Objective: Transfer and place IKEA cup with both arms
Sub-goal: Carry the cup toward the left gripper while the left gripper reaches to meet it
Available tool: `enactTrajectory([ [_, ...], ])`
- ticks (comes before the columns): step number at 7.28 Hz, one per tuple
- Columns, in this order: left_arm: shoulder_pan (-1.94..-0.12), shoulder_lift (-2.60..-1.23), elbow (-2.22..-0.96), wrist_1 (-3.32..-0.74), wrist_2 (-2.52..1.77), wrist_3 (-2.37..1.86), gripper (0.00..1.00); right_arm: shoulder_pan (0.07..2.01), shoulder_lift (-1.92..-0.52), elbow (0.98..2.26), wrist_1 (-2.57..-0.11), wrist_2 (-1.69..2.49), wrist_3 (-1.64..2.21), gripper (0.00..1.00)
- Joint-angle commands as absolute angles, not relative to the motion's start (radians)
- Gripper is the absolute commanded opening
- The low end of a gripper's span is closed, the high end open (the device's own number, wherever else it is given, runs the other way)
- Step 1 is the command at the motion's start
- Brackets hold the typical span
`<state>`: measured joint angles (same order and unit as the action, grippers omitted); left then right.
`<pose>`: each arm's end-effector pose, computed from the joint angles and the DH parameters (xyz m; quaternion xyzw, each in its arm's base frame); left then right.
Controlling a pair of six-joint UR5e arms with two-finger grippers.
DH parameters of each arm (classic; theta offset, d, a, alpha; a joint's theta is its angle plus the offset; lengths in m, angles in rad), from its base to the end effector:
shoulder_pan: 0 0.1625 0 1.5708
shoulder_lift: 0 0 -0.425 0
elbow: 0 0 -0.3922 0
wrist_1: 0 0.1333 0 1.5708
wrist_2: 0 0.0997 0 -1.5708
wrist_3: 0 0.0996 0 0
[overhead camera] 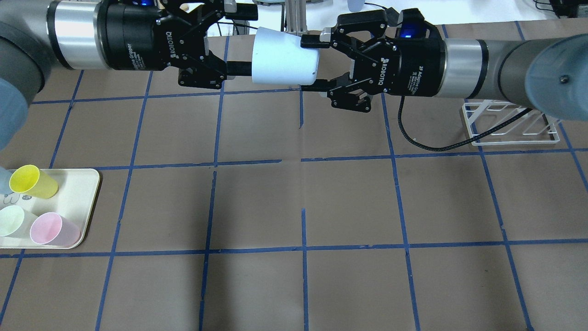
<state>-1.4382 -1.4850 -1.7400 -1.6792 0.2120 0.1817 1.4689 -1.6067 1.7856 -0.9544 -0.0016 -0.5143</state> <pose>-0.1694 -0.4749 0.5137 0.0411 -0.7756 0.0243 0.6294 0.1869 -0.4618 0.4461 0.1342 0.6947 0.0636 0.7038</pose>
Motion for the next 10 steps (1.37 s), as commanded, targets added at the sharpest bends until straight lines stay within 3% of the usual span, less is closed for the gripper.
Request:
enactTrajectory([
  [1,-1.439,-1.497,-1.741,-1.645,0.199,0.181,1.0,1.473,-1.609,1.786,-0.954,0.0,-0.514,0.31],
  [3,-1.44,-1.497,-1.741,-1.644,0.199,0.178,0.67,1.494,-1.608,1.786,-0.959,0.0,-0.512,0.31],
  [5,-1.443,-1.493,-1.744,-1.646,0.21,0.178,0.66,1.511,-1.605,1.786,-0.96,0.0,-0.512,0.31],
  [7,-1.454,-1.488,-1.755,-1.649,0.213,0.178,0.31,1.511,-1.606,1.784,-0.96,0.0,-0.511,0.31],
  [8,-1.463,-1.488,-1.755,-1.648,0.216,0.179,0.07,1.511,-1.608,1.783,-0.96,0.0,-0.511,0.31],
  [9,-1.463,-1.48,-1.756,-1.647,0.216,0.179,0.0,1.511,-1.606,1.778,-0.96,0.0,-0.508,0.31],
  [10,-1.463,-1.476,-1.758,-1.649,0.216,0.178,0.0,1.511,-1.605,1.778,-0.96,0.0,-0.503,0.31],
])
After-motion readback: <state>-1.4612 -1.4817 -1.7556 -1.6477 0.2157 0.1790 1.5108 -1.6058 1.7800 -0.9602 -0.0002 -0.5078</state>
